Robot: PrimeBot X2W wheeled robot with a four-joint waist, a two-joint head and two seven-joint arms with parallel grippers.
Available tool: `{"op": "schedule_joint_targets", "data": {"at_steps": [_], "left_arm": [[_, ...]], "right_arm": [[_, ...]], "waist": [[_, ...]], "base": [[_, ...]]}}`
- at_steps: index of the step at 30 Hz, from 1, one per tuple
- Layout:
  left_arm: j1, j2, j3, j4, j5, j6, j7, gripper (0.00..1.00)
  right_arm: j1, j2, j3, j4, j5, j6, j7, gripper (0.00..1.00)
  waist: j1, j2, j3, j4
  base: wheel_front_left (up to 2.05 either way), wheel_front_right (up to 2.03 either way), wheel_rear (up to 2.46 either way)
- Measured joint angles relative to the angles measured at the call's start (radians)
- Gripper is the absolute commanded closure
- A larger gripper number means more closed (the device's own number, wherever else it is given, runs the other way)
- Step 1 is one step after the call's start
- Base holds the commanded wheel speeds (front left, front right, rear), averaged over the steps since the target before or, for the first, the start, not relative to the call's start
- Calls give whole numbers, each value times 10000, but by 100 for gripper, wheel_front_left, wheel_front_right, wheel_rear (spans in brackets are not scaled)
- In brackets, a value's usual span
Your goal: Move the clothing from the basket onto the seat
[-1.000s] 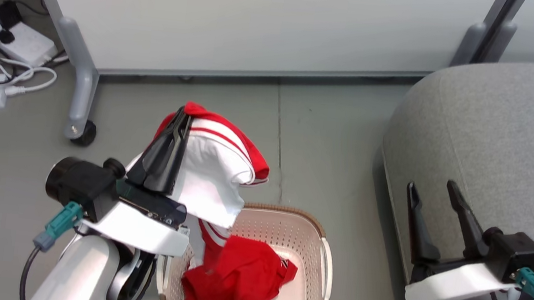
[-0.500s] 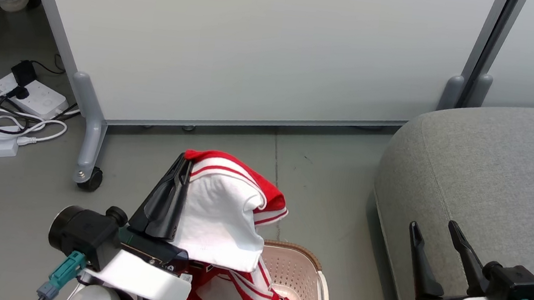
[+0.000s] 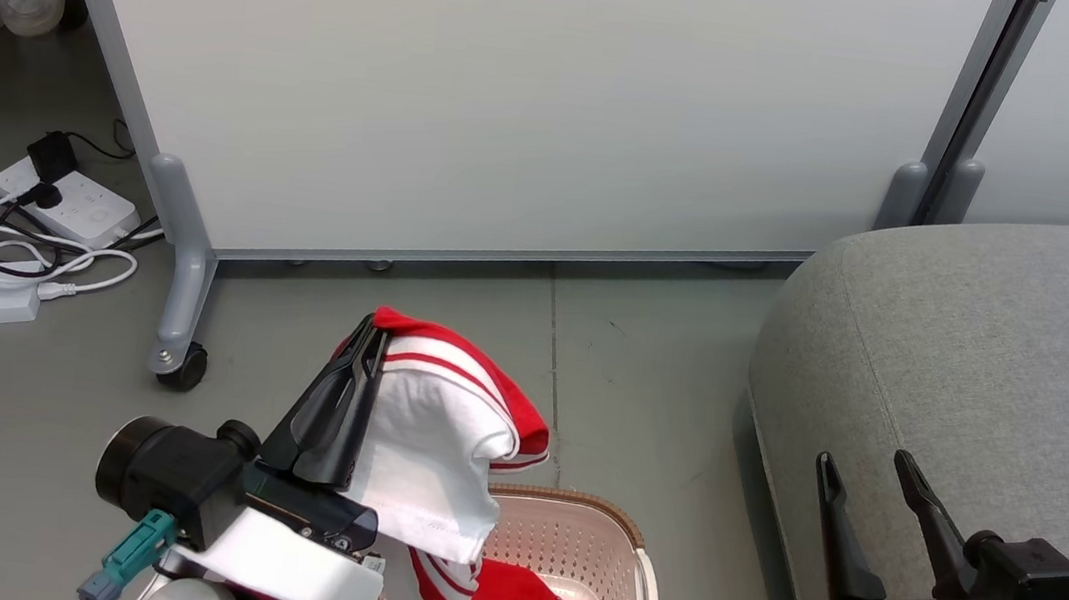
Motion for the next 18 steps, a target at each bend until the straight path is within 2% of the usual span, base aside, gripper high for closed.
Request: {"op": "schedule_joint_targets", "data": {"at_steps": [11,14,18], "left_arm": [[-1,25,-61,-6,-6,56,-12,100],[-13,38,-121,-17,-6,44,-12,100],[-67,25,-251,-36,-6,-2,4,100]], "right_arm": [[-26,-4,291,-75,111,0,17,0],[-214,-10,865,-35,395,0,15,0],[-660,-2,2217,347,788,0,42,0]], "waist": [[0,0,49,53],[0,0,91,95],[0,0,150,181]], "base": [[0,0,0],[0,0,0],[0,0,0]]}}
